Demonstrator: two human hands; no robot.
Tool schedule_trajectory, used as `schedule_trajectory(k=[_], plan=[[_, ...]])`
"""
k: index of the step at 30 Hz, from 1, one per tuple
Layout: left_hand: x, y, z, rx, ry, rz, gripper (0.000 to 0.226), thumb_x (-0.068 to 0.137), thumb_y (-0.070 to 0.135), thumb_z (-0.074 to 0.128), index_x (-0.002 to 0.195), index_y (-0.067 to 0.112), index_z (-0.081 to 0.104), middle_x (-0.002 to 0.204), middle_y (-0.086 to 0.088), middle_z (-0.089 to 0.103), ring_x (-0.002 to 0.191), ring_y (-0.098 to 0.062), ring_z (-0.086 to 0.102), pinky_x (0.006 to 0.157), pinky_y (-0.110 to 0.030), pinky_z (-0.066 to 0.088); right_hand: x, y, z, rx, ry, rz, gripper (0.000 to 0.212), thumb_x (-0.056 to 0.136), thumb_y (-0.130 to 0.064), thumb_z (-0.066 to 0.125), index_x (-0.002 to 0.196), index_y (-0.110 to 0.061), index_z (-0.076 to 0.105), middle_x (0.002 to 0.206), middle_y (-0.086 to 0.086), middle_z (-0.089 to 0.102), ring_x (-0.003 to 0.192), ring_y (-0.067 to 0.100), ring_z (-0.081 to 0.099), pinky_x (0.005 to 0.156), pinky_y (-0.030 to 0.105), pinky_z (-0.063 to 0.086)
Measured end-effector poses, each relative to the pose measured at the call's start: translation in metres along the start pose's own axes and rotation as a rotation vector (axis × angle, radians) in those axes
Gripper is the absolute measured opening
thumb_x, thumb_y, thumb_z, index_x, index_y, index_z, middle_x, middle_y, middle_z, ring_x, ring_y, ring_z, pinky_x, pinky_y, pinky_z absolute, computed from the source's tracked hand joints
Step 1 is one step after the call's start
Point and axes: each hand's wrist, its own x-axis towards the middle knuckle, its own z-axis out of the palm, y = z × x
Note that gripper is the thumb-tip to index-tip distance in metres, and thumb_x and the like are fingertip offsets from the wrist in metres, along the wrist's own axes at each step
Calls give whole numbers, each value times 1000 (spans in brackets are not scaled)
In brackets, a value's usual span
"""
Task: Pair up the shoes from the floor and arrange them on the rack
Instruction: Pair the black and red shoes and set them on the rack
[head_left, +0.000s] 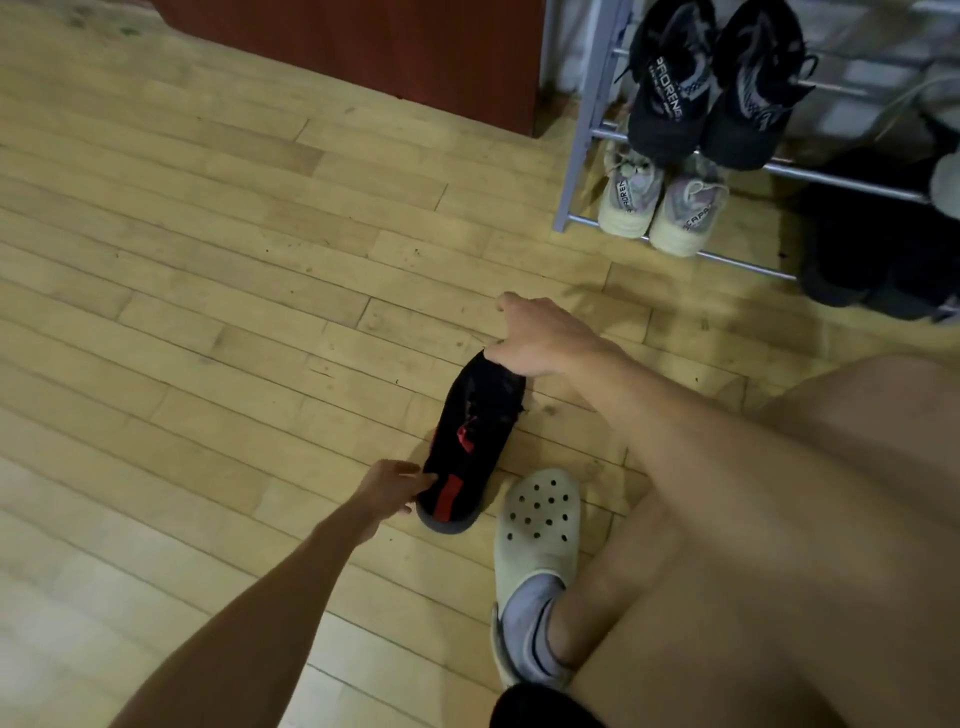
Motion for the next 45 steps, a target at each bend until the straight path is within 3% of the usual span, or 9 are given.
schedule_trajectory(k=[6,10,15,21,28,32,37,41,45], plan=[[-32,-1,2,-194,-194,-7,25,84,15,69,104,-1,68,99,-14,73,89,-23,68,73,-26,55,-14,11,11,186,-80,158,46,87,-23,57,130,-8,51,116,12,63,100,27,67,88,41,58],[-56,-9,0,-380,-177,17,19,79,14,73,91,0,70,84,-12,76,86,-27,68,78,-33,53,-28,14,9,249,-62,188,39,87,-26,59,120,-7,55,114,14,64,94,25,69,82,36,60],[-85,9,-25,-462,-165,163,61,57,33,83,107,0,70,103,-14,74,95,-27,66,81,-32,50,-54,5,-3,343,-20,145,41,91,-28,60,125,-5,56,121,14,63,101,26,67,86,38,58],[-140,99,-56,-493,-162,449,15,80,16,71,94,9,71,89,-4,73,79,-15,67,75,-26,48,-104,-12,-30,547,-65,66,64,91,-43,61,141,-7,46,133,16,58,115,28,62,89,35,55],[-220,197,-47,-416,-252,707,16,83,19,68,98,13,70,97,-3,73,87,-19,64,84,-33,47,-181,0,-106,872,148,-165,29,90,-21,67,117,-12,66,107,2,73,95,20,70,76,31,59],[-260,248,-20,-288,-332,779,38,86,24,65,121,9,65,125,-12,66,105,-24,60,96,-40,46,-221,35,-145,917,250,-201,14,89,-23,67,100,-15,71,90,-3,77,83,14,73,66,27,60],[-297,307,50,-81,-473,799,29,85,13,66,114,12,69,108,-9,72,93,-22,65,79,-34,57,-281,112,-176,937,394,-161,30,90,-37,63,105,-12,69,99,1,74,88,18,71,73,30,58],[-318,343,129,-2,-545,755,26,85,8,65,111,9,69,92,-6,71,74,-17,63,62,-30,60,-328,181,-186,1077,537,-117,28,93,-35,59,95,-9,68,82,2,74,67,17,71,63,30,60],[-329,360,204,57,-568,699,37,85,8,66,122,7,63,118,-14,68,99,-25,61,75,-35,61,-366,248,-177,1198,687,5,29,96,-34,56,102,-7,66,87,7,70,69,18,68,59,27,58]])
